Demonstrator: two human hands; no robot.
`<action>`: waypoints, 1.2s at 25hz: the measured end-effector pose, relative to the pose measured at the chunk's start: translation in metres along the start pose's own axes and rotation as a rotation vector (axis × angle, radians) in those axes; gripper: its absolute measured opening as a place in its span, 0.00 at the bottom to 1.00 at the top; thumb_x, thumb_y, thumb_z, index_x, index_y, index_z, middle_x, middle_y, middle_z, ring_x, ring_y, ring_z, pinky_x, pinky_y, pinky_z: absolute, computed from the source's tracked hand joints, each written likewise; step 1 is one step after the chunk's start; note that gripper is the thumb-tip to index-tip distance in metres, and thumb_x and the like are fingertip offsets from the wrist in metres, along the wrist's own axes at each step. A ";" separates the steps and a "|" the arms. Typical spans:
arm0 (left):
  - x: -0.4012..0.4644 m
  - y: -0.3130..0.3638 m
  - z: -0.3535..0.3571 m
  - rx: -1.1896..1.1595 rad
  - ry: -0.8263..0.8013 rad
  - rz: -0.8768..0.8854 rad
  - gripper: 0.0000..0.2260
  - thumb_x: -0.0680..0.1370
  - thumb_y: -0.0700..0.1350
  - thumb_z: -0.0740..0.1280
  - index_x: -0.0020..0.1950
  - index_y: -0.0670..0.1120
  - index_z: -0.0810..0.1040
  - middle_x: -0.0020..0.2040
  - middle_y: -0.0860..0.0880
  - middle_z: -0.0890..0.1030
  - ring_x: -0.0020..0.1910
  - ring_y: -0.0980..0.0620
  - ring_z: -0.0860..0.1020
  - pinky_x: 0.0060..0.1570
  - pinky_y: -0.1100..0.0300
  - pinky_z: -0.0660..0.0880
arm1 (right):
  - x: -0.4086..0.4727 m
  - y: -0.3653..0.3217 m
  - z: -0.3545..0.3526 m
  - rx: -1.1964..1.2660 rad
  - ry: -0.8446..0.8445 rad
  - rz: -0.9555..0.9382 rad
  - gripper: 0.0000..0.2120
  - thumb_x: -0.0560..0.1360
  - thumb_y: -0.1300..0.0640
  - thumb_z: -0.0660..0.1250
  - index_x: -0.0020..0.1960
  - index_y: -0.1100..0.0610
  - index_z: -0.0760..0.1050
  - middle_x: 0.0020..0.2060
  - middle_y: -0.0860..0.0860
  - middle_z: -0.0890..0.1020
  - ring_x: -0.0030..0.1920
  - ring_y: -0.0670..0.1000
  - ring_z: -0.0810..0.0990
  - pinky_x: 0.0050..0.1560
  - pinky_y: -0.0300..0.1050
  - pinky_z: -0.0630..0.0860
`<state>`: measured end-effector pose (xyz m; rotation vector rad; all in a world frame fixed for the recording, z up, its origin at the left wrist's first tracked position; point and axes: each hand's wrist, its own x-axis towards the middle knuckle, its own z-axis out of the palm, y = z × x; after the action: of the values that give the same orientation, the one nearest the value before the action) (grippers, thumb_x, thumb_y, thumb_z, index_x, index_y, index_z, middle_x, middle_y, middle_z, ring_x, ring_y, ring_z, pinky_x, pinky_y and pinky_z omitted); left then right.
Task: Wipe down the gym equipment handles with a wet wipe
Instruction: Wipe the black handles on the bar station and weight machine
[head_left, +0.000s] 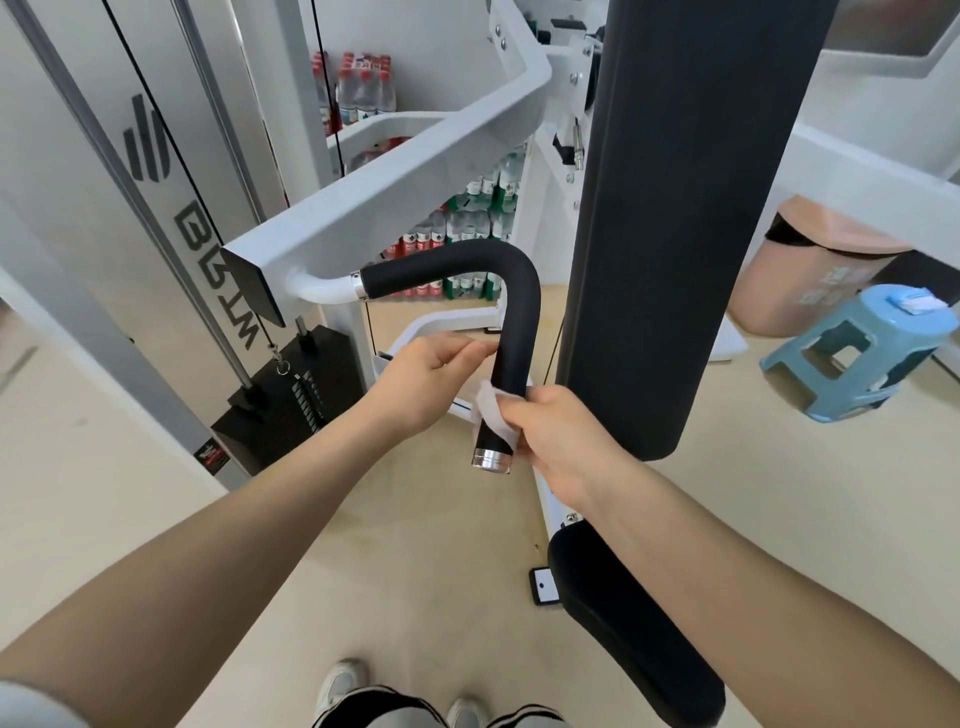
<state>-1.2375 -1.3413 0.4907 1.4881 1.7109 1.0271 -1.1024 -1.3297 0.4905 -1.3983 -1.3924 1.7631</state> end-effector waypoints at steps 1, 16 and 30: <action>0.004 0.003 -0.001 0.005 0.014 0.000 0.13 0.80 0.48 0.58 0.57 0.47 0.80 0.51 0.54 0.78 0.53 0.56 0.74 0.54 0.64 0.66 | 0.004 -0.002 0.002 0.046 0.021 -0.005 0.11 0.77 0.58 0.63 0.56 0.62 0.76 0.46 0.56 0.80 0.48 0.53 0.77 0.53 0.47 0.74; 0.046 -0.003 -0.052 0.233 -0.013 0.285 0.11 0.79 0.43 0.59 0.54 0.43 0.80 0.52 0.52 0.79 0.51 0.56 0.75 0.53 0.66 0.69 | 0.067 -0.042 0.003 -0.138 0.448 -0.218 0.29 0.74 0.56 0.68 0.71 0.58 0.61 0.66 0.53 0.71 0.63 0.53 0.72 0.64 0.46 0.70; 0.082 -0.039 -0.133 0.839 -0.109 0.270 0.17 0.72 0.53 0.68 0.56 0.46 0.75 0.50 0.46 0.80 0.50 0.46 0.77 0.43 0.57 0.70 | 0.118 -0.105 0.073 -1.671 -0.103 -0.702 0.31 0.72 0.62 0.67 0.71 0.55 0.60 0.70 0.53 0.67 0.71 0.52 0.63 0.69 0.45 0.59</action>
<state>-1.3831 -1.2814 0.5236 2.2853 2.0050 0.3082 -1.2320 -1.2228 0.5339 -0.9997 -3.0755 -0.0786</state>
